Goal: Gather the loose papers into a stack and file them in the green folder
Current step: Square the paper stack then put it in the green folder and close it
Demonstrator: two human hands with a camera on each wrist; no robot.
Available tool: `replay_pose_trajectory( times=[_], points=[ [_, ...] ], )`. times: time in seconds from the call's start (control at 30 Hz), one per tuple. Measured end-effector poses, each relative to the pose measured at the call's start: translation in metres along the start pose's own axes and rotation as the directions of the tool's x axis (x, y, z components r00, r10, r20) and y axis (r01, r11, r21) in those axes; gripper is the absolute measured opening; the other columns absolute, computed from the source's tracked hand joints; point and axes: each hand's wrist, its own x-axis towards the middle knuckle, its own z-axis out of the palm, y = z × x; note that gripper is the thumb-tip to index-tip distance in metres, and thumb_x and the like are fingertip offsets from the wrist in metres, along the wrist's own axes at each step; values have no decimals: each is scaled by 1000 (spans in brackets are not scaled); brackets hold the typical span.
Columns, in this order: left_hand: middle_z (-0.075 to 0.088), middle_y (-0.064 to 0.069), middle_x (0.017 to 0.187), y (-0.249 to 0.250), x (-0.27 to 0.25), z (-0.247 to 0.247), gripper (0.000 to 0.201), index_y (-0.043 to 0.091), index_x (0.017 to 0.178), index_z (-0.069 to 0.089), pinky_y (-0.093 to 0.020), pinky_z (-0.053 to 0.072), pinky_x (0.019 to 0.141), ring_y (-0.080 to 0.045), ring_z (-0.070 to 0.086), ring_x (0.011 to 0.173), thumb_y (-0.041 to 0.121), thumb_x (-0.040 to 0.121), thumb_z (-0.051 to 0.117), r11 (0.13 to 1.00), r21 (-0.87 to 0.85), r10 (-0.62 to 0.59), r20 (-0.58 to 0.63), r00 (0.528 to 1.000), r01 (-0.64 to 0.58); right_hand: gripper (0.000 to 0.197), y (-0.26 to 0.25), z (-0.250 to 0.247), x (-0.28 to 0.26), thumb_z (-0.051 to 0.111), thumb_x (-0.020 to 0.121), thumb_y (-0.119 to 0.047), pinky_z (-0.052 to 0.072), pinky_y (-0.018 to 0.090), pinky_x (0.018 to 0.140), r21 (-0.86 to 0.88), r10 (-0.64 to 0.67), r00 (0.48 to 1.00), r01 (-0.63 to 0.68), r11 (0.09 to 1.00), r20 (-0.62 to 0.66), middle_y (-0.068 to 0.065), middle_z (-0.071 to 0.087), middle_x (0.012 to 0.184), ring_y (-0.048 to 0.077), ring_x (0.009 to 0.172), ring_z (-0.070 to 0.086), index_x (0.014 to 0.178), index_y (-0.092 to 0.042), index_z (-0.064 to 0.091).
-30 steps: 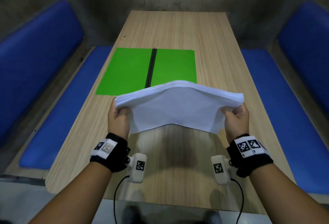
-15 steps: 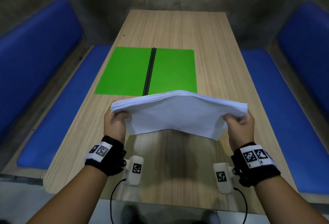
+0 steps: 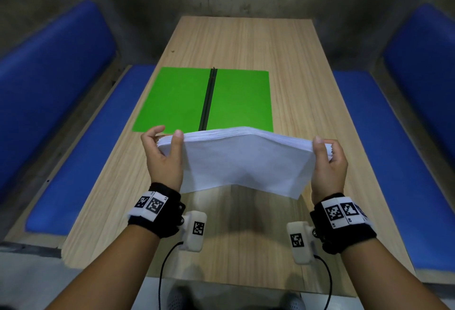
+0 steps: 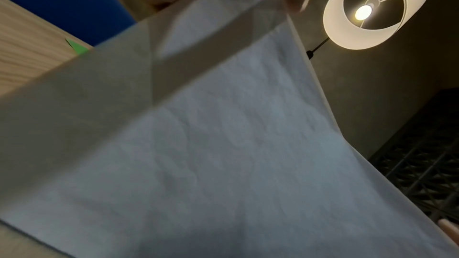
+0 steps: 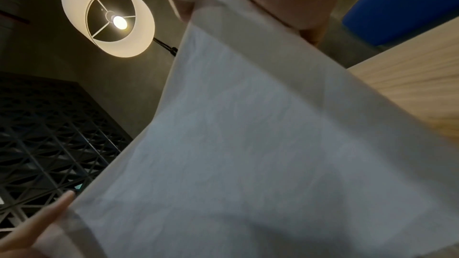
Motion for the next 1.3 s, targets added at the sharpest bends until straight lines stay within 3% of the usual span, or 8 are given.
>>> replay_pose_trajectory(
  times=[0.27,0.43,0.7,0.87,0.97,1.13,1.23,1.3],
  points=[
    [54,17,88,-1,10,2,10,17,96,54,-15,38,72,11,49,79,20,92,46,1000,0,2,-51,999,-2,26,-1,0,3,52,92,-20,36,15,45,70,79,996,-77,995,-28,-4,46,62,1,47,44,67,-19,49],
    [51,19,92,0,9,1,18,18,102,51,-2,36,70,14,48,81,21,85,43,1000,-29,8,-14,1000,-8,21,-2,1,4,49,93,-22,38,21,54,78,68,998,-67,995,-9,2,51,73,12,61,46,74,-14,52],
    [55,0,95,3,10,-2,23,24,105,47,-9,38,71,3,50,81,22,83,43,998,-64,-19,-6,1000,19,24,-3,-1,4,48,93,-16,41,19,54,93,42,999,-43,995,4,-1,56,74,7,60,50,70,-18,52],
    [54,9,88,7,11,-2,24,23,105,48,-1,36,65,15,49,73,16,83,39,998,-62,-18,2,1000,18,23,-2,-2,5,50,94,-25,42,19,55,93,15,1000,-17,996,23,-2,58,75,2,59,53,72,-18,53],
    [55,11,87,8,12,-2,22,22,103,51,-7,38,70,12,50,75,15,84,40,998,-51,-27,3,1000,27,23,0,-9,2,61,76,-45,45,12,58,61,-64,991,57,997,117,-7,58,84,-5,66,54,85,-25,56],
    [56,9,102,20,8,-3,21,15,104,56,-32,38,90,-15,52,105,16,93,38,993,120,-2,17,1000,0,35,13,-18,1,66,67,-7,48,14,65,-116,-67,972,95,989,225,-5,58,87,-5,72,56,94,-25,53],
    [38,-5,143,39,-2,6,47,20,135,41,-47,14,112,-22,28,137,38,92,36,747,593,219,206,954,-300,38,17,-18,4,53,75,12,43,12,58,-154,-63,975,97,983,214,-4,54,77,-7,62,50,83,-25,50],
    [17,0,158,53,-12,24,63,27,148,20,-51,-7,113,-21,8,147,51,91,35,491,675,270,483,833,-551,39,19,-18,6,49,76,16,42,10,56,-165,-61,975,97,981,212,-2,53,75,-4,61,49,81,-22,51]
  ],
)
